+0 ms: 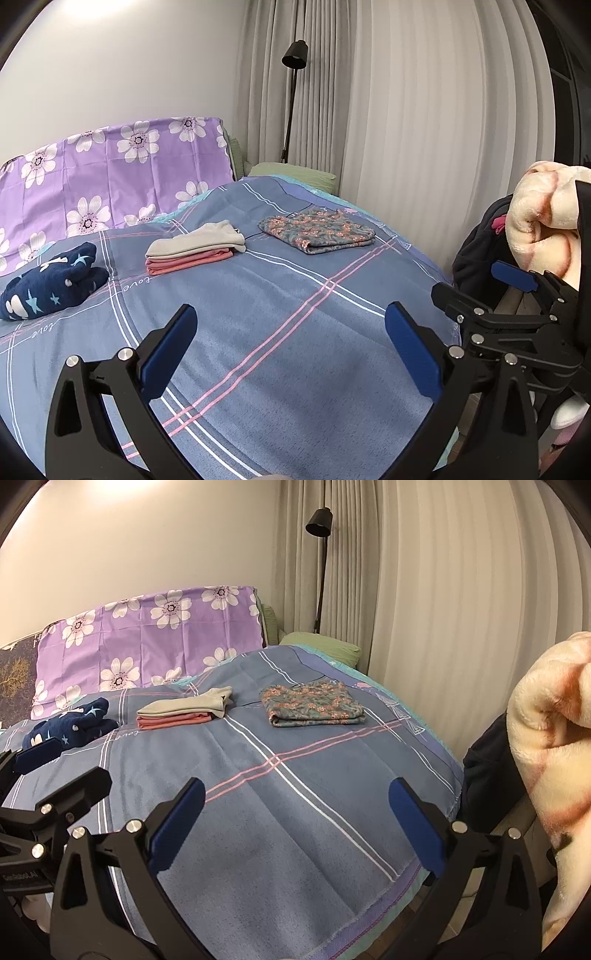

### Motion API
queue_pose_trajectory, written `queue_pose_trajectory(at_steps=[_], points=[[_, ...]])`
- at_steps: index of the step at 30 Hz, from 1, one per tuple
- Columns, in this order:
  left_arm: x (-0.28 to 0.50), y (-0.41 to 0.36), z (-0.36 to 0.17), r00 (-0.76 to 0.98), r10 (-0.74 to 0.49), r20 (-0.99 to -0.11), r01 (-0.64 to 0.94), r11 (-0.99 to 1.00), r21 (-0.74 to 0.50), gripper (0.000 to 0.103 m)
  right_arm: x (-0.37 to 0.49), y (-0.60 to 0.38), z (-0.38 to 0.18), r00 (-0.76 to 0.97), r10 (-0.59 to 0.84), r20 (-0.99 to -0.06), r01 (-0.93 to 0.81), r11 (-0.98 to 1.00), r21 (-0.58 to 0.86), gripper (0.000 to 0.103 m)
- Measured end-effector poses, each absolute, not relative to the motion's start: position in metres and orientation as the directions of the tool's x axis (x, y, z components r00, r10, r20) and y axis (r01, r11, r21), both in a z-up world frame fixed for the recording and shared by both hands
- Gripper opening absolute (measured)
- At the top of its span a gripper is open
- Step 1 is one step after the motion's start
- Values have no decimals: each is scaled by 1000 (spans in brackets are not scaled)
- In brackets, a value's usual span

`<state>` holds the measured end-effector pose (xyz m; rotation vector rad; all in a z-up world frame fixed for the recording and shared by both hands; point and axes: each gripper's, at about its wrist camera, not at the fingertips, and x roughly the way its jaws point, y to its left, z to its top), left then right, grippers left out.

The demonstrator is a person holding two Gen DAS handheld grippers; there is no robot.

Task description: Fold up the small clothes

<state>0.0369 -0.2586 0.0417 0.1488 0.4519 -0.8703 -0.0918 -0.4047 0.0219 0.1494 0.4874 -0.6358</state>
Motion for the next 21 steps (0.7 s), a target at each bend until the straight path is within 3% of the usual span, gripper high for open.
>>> queue_pose_trajectory(at_steps=[21], points=[[33,-250,48,545,-724,-423,783,620,-53,102,-99,-407,29,702,-547,-456,618,786,10,101]])
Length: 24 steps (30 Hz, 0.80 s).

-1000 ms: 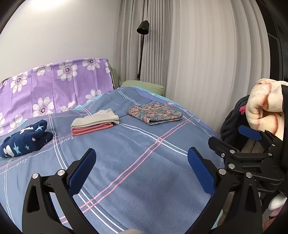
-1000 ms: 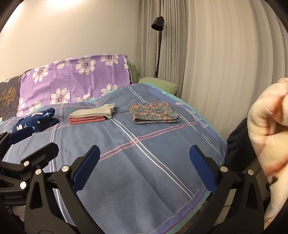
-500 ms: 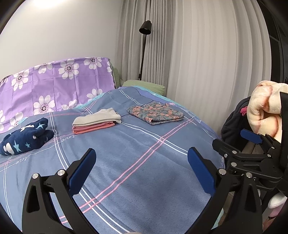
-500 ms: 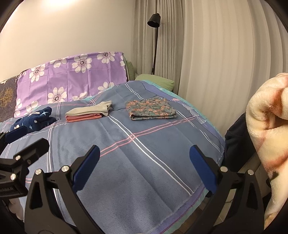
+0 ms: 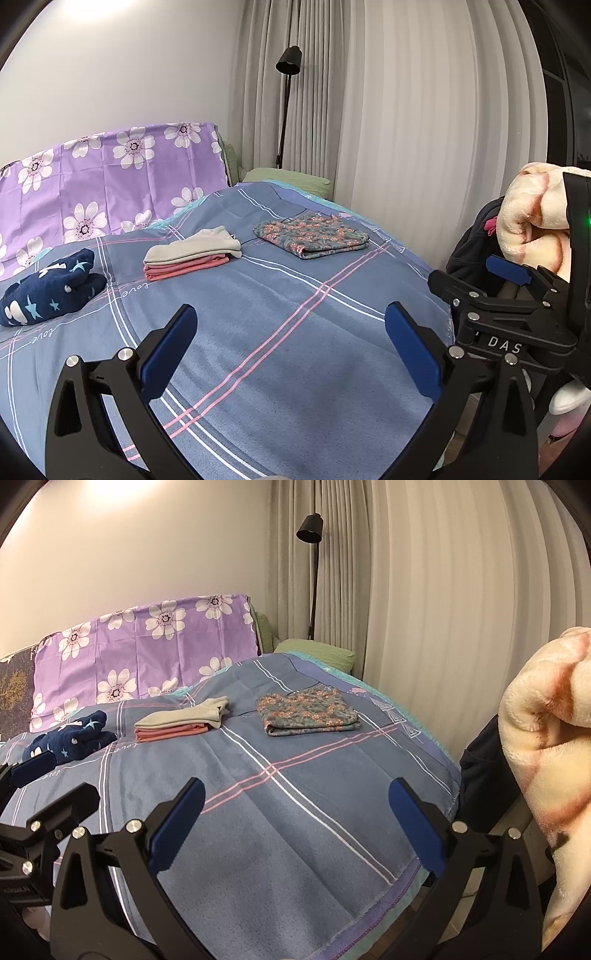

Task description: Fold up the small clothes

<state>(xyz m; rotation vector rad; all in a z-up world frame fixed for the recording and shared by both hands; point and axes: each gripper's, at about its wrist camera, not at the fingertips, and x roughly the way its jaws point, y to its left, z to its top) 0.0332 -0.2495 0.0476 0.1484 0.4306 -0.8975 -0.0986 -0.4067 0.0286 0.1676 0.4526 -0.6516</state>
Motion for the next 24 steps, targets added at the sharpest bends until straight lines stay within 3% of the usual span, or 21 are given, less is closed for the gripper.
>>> queue_pose_trajectory(at_steps=[24], points=[[30,-250,48,539,-727,-424,789,613,-49,102,-97,-406,31,704,-547,-452,617,787,9,101]])
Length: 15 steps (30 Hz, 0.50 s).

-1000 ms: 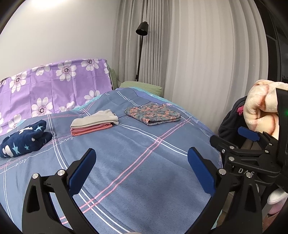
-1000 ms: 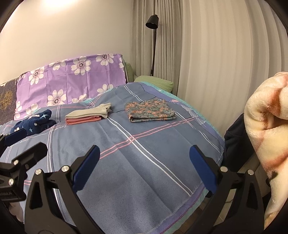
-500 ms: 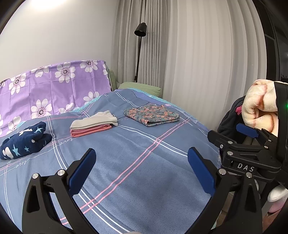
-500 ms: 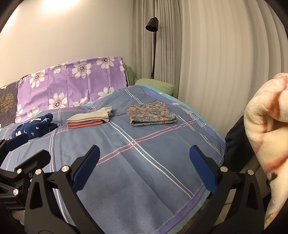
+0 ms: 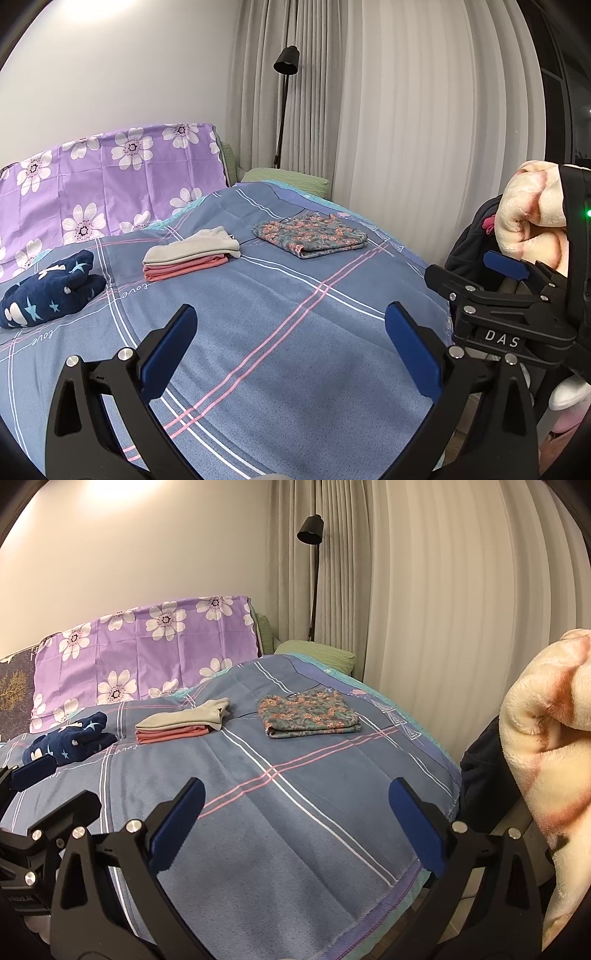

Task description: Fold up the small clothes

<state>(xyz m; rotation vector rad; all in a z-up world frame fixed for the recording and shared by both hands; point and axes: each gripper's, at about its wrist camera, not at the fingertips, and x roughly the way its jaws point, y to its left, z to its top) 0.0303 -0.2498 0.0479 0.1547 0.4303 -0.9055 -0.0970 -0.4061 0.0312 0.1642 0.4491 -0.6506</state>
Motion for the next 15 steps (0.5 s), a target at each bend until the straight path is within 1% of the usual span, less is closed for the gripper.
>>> queue_pose_trajectory(at_steps=[15], points=[[31,-250,47,537,-727,-428,790,611,-47,102,-95,-409,31,702,-544,-459,617,787,10,101]])
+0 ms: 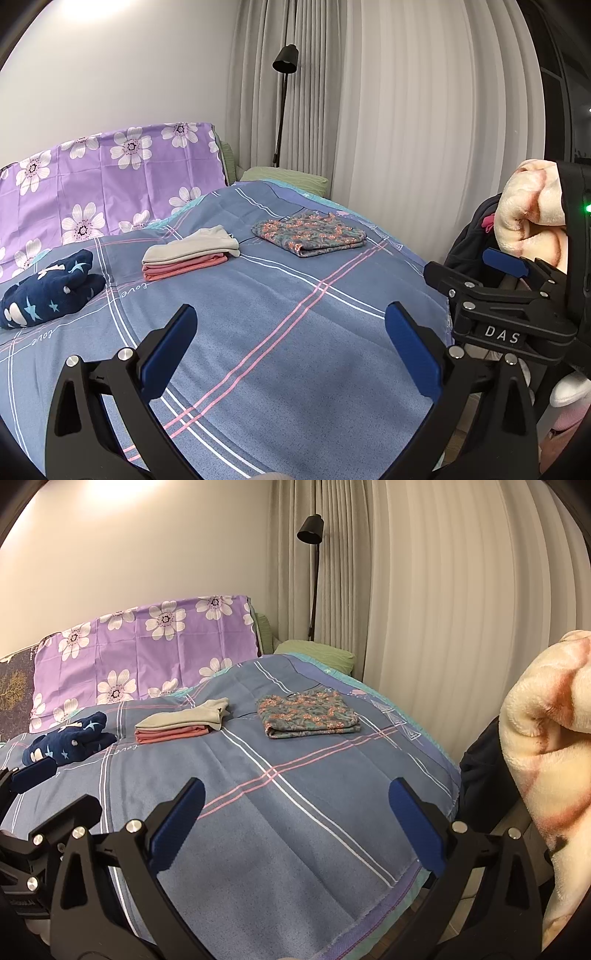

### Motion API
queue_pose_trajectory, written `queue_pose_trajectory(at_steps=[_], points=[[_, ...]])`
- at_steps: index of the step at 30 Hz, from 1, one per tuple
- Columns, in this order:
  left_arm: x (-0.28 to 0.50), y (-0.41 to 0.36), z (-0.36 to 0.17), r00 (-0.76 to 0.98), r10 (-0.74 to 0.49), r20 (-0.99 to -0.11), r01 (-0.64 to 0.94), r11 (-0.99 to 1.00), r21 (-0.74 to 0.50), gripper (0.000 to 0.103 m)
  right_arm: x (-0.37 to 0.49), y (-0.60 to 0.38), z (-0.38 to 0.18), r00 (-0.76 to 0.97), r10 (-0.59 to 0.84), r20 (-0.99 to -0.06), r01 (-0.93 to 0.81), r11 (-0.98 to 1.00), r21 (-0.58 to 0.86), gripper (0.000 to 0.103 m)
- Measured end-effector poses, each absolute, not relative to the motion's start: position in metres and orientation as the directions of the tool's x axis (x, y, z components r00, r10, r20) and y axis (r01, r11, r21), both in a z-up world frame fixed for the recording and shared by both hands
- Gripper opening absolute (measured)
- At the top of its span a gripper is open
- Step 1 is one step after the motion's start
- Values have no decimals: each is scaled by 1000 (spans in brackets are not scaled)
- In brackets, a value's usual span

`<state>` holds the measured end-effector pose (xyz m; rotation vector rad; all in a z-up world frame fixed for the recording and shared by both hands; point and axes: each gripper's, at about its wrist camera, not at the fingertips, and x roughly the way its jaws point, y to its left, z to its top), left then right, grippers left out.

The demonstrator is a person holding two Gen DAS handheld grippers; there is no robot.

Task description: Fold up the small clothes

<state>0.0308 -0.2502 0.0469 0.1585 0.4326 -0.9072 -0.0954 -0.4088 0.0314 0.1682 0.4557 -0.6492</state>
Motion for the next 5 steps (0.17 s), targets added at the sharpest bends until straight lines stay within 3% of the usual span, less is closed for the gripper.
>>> queue_pose_trajectory(at_steps=[5], points=[[30,-251,46,537,-726,-429,790,612,-46,102,-95,-409,31,702,-543,-461,616,787,12,101]])
